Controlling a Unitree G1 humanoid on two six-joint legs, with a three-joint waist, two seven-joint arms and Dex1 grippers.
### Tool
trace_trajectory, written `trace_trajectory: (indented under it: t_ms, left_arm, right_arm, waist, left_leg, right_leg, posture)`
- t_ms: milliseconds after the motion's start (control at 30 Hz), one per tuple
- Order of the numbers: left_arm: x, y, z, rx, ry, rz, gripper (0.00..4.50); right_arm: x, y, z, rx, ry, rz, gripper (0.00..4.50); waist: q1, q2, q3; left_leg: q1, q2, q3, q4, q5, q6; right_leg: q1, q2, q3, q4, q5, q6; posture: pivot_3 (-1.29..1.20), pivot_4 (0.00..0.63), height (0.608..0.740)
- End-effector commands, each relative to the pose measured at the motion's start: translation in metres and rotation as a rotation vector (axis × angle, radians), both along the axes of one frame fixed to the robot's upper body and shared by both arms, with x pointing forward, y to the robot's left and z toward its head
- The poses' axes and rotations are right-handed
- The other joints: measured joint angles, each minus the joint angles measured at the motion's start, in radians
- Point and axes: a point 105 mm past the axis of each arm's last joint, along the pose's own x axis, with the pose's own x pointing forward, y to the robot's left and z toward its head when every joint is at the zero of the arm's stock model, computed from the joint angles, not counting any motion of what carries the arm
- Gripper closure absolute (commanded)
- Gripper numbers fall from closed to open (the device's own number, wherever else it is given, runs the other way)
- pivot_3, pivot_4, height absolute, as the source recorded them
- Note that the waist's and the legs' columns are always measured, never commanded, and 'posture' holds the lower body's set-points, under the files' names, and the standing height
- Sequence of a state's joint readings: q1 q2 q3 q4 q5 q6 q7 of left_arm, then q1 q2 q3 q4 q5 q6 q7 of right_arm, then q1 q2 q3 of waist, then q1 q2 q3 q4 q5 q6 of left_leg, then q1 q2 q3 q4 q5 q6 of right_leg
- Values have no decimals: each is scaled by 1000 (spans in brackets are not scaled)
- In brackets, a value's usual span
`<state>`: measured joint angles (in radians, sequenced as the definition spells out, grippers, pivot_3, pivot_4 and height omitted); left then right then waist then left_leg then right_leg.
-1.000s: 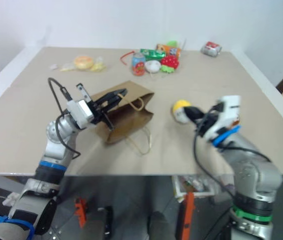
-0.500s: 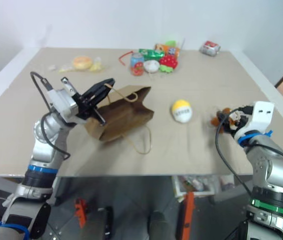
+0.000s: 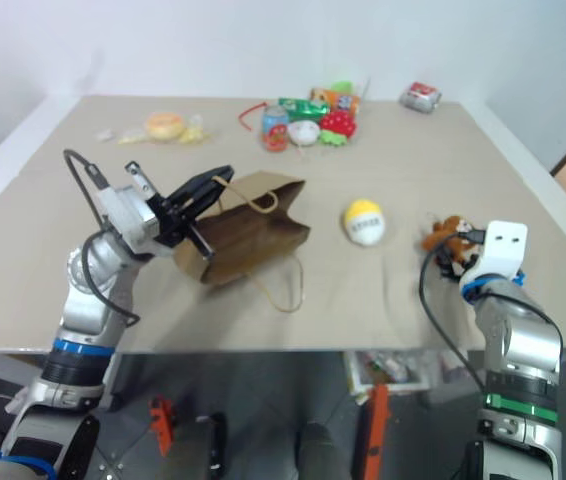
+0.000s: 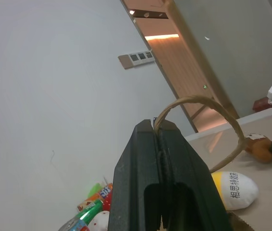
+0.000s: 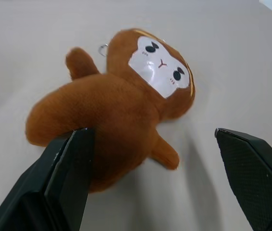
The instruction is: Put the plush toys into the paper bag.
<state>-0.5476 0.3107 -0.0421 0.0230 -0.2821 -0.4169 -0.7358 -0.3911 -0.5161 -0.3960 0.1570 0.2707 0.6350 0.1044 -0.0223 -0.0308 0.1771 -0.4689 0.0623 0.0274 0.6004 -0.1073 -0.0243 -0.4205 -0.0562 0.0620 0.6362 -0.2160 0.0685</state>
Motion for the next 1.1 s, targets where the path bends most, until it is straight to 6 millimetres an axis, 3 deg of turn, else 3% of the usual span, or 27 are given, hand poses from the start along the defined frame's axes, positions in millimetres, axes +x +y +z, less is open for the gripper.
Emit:
trace_trajectory:
  t_ms: [33,67,100,167,200,233,367,533,600,700,933,1100]
  left_arm:
    - [-8,1,13,-11,-57,5,4500]
    - [-8,1,13,-10,-56,6,4500]
    - [-7,1,13,-10,-57,9,4500]
    - [-7,1,14,-9,-58,12,4500]
    - [-6,2,14,-9,-58,14,4500]
    - [-6,2,14,-7,-58,15,4500]
    - [-4,2,14,-3,-59,16,4500]
    - [-3,4,15,1,-63,17,4500]
    - [-2,4,15,2,-62,17,4500]
    - [-2,4,15,6,-62,14,4500]
    - [0,3,18,17,-68,5,4500]
    - [1,1,18,26,-76,-4,4500]
  right_arm:
    - [0,0,7,14,-51,-18,1086]
    - [1,1,8,22,-59,-17,1086]
    - [1,0,8,32,-62,-13,1688]
    - [0,-1,8,35,-63,-10,2188]
    - [-1,-2,9,33,-64,-9,3112]
    - [-2,-3,10,30,-67,-9,3557]
    - [-5,-5,21,46,-118,0,4454]
    - [-24,29,92,258,-453,279,4454]
    - [-32,41,106,287,-500,382,4454]
    - [-54,88,120,358,-477,715,4454]
    - [-107,172,86,198,-91,1268,4454]
    - [-105,210,79,121,-34,1415,4454]
  waist:
    - [0,0,0]
    - [0,0,0]
    - [0,0,0]
    - [0,0,0]
    - [0,0,0]
    - [0,0,0]
    - [0,0,0]
    - [0,3,1]
    - [0,3,1]
    - [-1,3,1]
    - [0,3,1]
    - [-2,3,1]
  left_leg:
    - [0,0,0,0,0,0]
    - [0,0,0,0,0,0]
    - [0,0,0,0,0,0]
    - [0,0,0,0,0,0]
    - [0,0,0,0,0,0]
    - [0,0,0,0,0,0]
    - [0,0,0,0,0,0]
    - [0,0,0,0,0,0]
    - [0,0,0,0,0,0]
    - [0,1,-1,0,0,0]
    - [0,0,0,0,0,0]
    - [0,1,0,1,0,0]
  right_leg:
    - [0,0,0,0,0,0]
    - [0,0,0,0,0,0]
    - [0,0,0,0,0,0]
    - [0,0,0,0,0,0]
    - [0,0,0,0,0,0]
    - [0,0,0,0,0,0]
    - [0,0,0,0,0,0]
    - [0,0,1,0,0,1]
    - [0,0,1,0,0,1]
    - [1,1,0,0,0,1]
    - [2,0,1,0,0,1]
    - [1,0,0,0,0,0]
  posture:
    - [0,150,740]
    - [0,150,740]
    - [0,150,740]
    - [0,150,740]
    - [0,150,740]
    - [0,150,740]
    - [0,150,740]
    - [0,150,740]
    - [0,150,740]
    - [0,150,740]
    - [0,150,740]
    - [0,150,740]
